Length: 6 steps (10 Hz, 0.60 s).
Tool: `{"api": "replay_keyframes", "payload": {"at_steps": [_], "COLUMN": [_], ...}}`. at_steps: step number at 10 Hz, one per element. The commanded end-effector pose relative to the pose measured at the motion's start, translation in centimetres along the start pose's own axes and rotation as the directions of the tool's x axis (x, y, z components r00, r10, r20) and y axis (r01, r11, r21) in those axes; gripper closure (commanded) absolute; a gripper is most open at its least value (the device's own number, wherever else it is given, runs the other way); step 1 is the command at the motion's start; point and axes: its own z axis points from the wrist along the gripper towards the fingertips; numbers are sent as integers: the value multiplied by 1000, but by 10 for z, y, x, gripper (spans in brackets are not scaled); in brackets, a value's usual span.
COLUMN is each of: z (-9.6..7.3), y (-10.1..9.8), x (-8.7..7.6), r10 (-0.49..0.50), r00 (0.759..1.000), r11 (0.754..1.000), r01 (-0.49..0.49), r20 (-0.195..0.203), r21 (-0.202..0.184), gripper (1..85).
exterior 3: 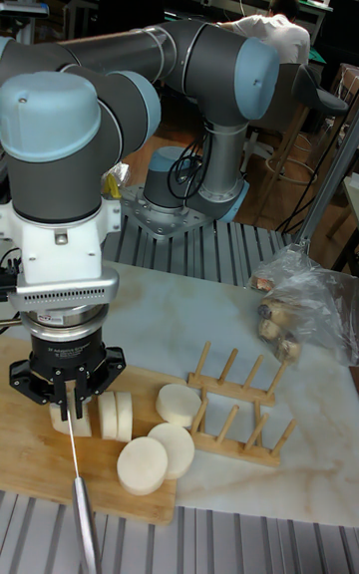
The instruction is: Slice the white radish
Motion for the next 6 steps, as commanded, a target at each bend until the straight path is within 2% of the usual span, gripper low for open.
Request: {"api": "replay_keyframes", "payload": {"at_steps": [1,3,4,6], "z": [-9,-9,-8,-7], "y": [-1,-5,-3,2], "x": [-24,-17,-10,-2], "r10": [6,19,19,23], "r00": [1000,1000,999,998], "r11": [999,998,999,1000], "r01": [-7,-18,-17,-22], "r20": [20,-18,-39,-52], "r21": [34,54,44,15], "gripper": [653,703,703,703]}}
